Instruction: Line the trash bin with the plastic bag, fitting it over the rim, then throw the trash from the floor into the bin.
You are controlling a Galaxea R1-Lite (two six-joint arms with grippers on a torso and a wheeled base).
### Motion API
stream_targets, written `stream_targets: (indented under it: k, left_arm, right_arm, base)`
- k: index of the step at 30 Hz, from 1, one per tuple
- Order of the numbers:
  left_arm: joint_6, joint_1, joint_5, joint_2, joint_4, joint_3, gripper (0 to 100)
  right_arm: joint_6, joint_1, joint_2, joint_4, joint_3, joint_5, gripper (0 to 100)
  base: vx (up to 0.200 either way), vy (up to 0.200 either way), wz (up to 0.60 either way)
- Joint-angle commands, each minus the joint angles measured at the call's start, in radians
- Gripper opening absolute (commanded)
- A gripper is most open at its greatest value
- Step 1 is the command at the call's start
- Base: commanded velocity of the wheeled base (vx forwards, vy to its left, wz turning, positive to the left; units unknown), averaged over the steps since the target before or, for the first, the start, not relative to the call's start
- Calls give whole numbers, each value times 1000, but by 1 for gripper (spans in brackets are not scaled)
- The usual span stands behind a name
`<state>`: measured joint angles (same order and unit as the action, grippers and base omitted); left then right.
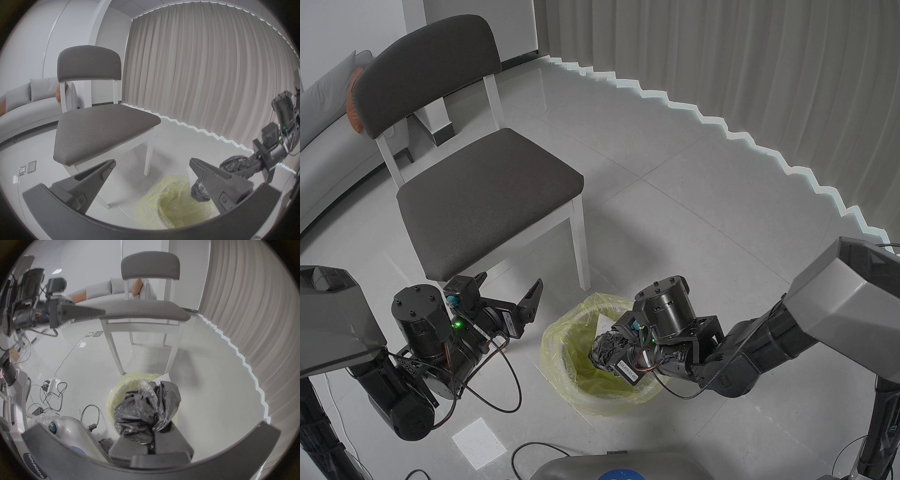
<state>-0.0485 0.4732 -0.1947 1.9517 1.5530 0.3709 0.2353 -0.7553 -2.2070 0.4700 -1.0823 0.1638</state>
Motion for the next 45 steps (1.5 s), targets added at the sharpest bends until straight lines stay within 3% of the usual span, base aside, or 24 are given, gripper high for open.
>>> stream_targets:
  k: [1, 7, 22, 34, 40, 45]
  left_arm:
    - [1, 2, 0, -10, 16, -1, 100]
    - [-1, -1, 1, -10, 16, -7, 100]
    - [7, 7, 3, -11, 16, -13, 100]
    - [6, 5, 3, -5, 16, -15, 100]
    - [6, 2, 3, -2, 16, -15, 100]
    - [6, 2, 3, -2, 16, -17, 100]
  right_arm:
    - [7, 5, -100, -8, -91, 0, 0]
    - [9, 36, -160, -10, -131, -1, 0]
    - [56, 91, -117, -8, 16, -6, 0]
    - [53, 28, -191, -2, -76, -6, 0]
    - [47, -52, -224, -7, -151, -6, 0]
    - [44, -52, -258, -7, -169, -6, 0]
  base:
    - [0, 0, 0]
    - [0, 0, 0]
    - [0, 0, 0]
    - [0, 0, 0]
    - [0, 0, 0]
    - [0, 0, 0]
